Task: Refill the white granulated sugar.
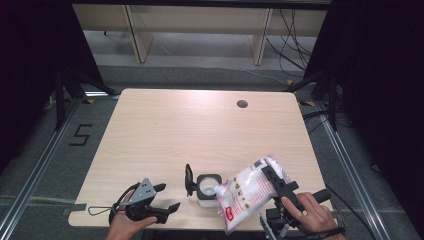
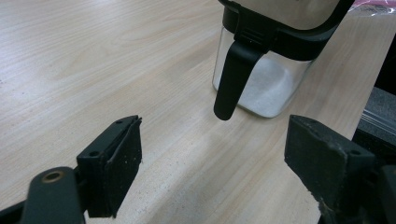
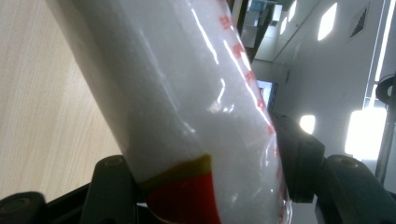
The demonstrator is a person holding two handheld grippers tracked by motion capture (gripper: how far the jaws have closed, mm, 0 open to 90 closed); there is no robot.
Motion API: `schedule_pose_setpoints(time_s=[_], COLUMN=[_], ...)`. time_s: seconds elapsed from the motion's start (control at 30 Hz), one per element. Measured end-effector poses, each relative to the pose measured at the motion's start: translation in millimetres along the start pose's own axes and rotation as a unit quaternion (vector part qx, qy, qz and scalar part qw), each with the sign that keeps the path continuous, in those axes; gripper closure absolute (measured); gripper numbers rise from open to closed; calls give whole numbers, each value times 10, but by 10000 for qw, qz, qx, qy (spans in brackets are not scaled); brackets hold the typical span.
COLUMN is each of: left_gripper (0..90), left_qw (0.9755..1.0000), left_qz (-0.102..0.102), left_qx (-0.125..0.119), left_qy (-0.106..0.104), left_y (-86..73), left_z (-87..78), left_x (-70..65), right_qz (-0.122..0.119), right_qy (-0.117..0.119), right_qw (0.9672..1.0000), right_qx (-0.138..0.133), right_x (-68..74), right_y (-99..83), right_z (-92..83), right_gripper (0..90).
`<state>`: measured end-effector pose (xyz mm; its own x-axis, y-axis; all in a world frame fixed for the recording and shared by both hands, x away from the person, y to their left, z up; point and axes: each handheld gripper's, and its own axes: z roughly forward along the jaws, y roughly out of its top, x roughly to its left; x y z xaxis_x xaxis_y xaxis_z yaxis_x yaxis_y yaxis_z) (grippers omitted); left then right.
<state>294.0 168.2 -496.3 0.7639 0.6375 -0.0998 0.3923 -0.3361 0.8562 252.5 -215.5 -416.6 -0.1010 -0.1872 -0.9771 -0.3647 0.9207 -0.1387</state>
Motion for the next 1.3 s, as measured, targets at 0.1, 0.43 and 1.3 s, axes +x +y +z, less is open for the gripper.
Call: schedule_pose_setpoints(time_s=[0.1, 0.43, 1.3], left_gripper=[184, 184, 185], left_qw=[10000, 10000, 10000], left_qz=[-14, -4, 87], left_qx=[-11, -6, -2], left_qy=[1, 2, -11], left_y=[0, 1, 3], left_z=[2, 0, 1], left_x=[0, 0, 9], right_qz=[-185, -121, -271], right_qy=[48, -48, -7], right_qw=[9998, 9999, 9996], right_qx=[37, -67, 23], right_x=[-34, -20, -48], right_y=[7, 1, 30], right_z=[-6, 6, -14], right_gripper=[440, 440, 442])
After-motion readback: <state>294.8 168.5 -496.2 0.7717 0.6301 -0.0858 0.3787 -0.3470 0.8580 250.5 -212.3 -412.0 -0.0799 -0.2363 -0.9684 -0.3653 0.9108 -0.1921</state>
